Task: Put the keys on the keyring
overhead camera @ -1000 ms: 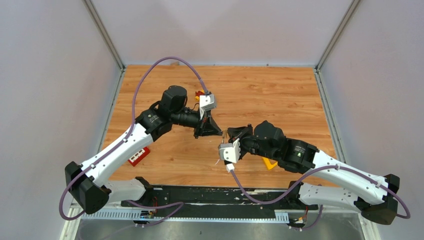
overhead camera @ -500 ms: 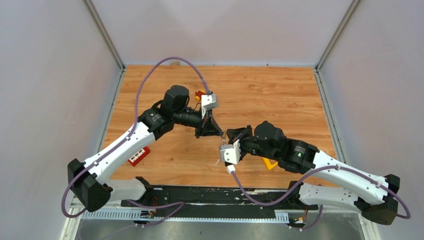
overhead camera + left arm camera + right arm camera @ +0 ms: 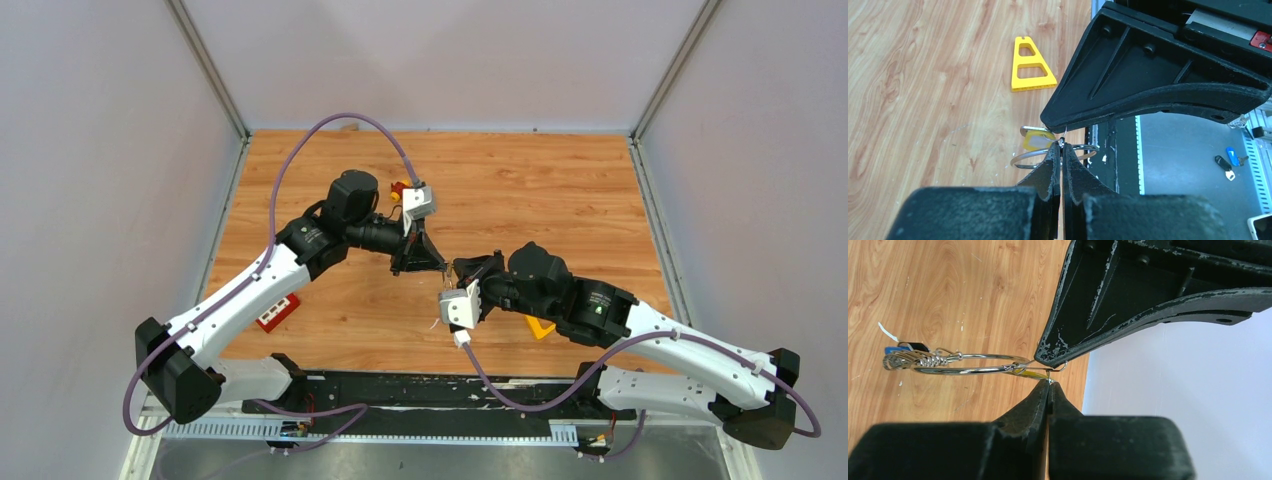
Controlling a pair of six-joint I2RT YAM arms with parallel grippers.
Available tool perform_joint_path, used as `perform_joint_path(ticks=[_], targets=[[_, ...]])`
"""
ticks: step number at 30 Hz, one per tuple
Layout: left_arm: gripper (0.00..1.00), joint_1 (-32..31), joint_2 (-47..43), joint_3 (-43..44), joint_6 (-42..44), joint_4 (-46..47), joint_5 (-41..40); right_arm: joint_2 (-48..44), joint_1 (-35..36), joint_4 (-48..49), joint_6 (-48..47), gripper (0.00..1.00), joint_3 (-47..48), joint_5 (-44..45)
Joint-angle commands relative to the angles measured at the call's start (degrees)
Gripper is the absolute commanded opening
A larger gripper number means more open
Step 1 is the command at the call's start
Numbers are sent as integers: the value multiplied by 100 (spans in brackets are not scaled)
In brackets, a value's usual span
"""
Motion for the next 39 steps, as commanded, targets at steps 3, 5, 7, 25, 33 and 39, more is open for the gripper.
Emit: perform_joint_path(ticks=[3,5,7,25,33,39], targets=[[0,19,-129,64,-198,340,105,-28,41,122,16,0,12,-51],[0,19,-136,60,-195,342,66,-37,37,118,13,0,0,-52],[0,19,-140,51,-194,345,41,-50,42,106,6,0,3,-53],[0,54,-161,23,-273,391,-51,-49,40,69,-8,0,4,-52],[0,52,-92,31,-325,389,-148,-50,38,88,8,0,4,-50],[0,53,-39,38,-360,390,-130,-20,41,88,17,0,16,-51]])
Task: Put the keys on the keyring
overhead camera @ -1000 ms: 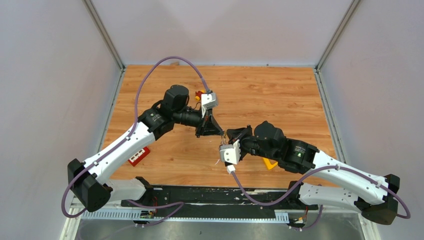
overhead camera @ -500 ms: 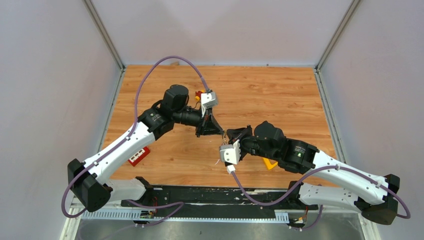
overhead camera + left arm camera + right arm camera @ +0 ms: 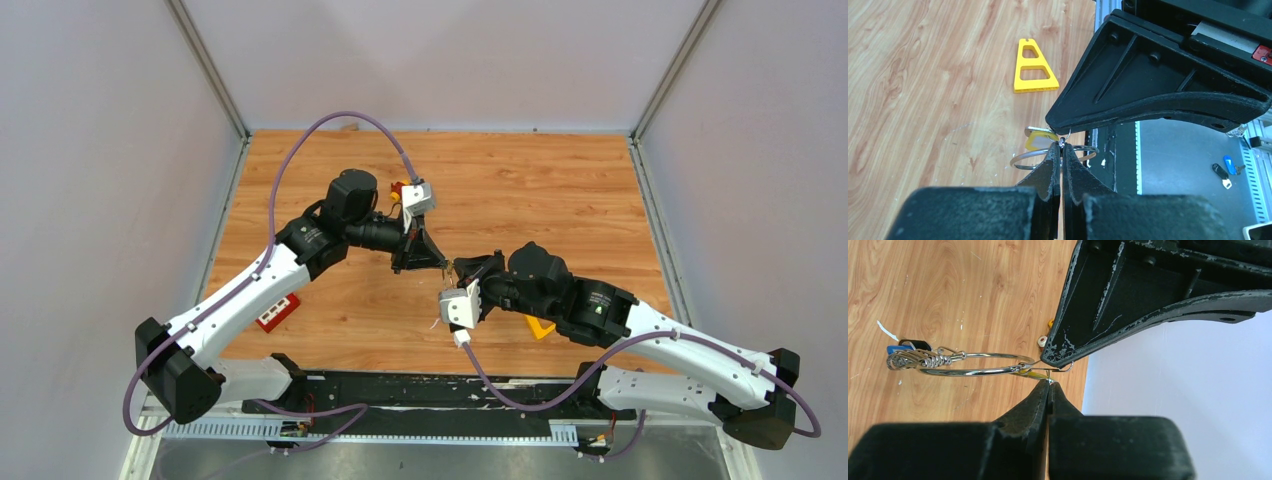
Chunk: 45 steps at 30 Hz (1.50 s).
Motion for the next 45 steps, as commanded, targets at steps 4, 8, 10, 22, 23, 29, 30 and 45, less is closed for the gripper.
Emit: perform_joint_path(ticks=[4,8,10,22,23,29,30,45], targets=[[0,26,-27,47,-107,283,27,-20,49,118,24,0,21,-75],[0,24,-11,42,-114,279,31,-12,59,128,34,0,26,-70],[0,26,-4,45,-116,283,54,-4,64,136,39,0,36,-72],[0,26,41,45,-143,286,107,11,103,180,50,0,66,-72],[0,22,42,39,-143,290,106,15,103,182,52,0,67,-75],[0,22,58,49,-158,288,113,5,107,183,65,0,76,-75],[0,26,61,52,-160,285,123,10,111,190,58,0,74,-71],[0,23,77,56,-178,305,220,51,112,254,66,0,58,-24]])
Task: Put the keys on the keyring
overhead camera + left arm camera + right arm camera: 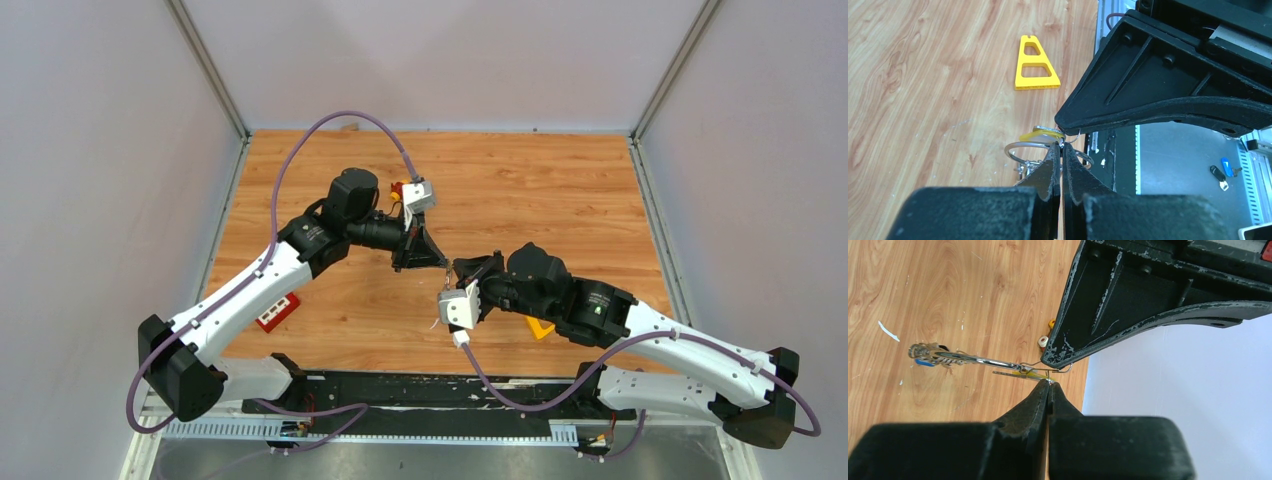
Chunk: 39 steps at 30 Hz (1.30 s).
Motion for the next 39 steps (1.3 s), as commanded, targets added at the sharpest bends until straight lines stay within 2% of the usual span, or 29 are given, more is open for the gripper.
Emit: perform_joint_path(ticks=[1,20,39], targets=[[0,-9,-3,64,-88,312,223,40,70,259,52,0,52,-58],[0,-13,-97,-23,-97,387,490,54,71,384,49,0,32,119],[0,-12,-18,52,-89,291,-1,-21,73,317,45,0,24,29]])
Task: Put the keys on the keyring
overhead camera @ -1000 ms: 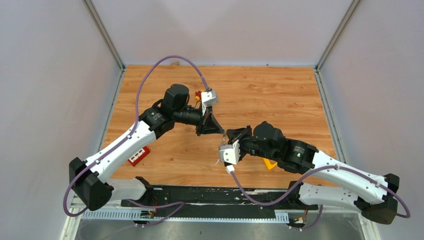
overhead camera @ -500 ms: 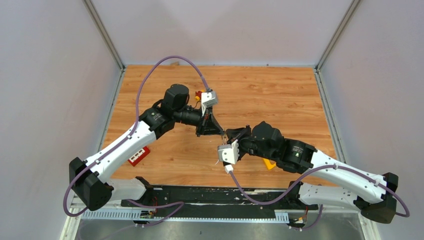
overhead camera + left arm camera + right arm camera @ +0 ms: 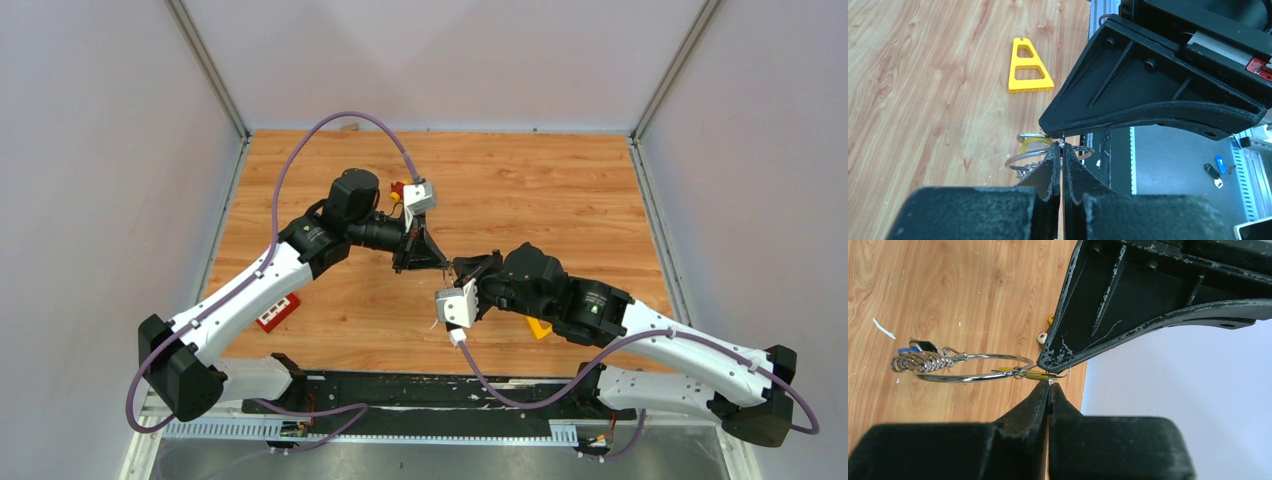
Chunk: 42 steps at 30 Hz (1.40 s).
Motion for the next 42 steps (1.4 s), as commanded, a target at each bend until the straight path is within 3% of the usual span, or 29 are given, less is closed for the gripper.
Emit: perform_joint_path(ticks=[1,42], targets=[[0,-9,-12,75,-49,208,-120,-97,49,273,44,0,31,-120],[0,-18,236,196,-209,212,-139,24,156,355,71,0,70,5]])
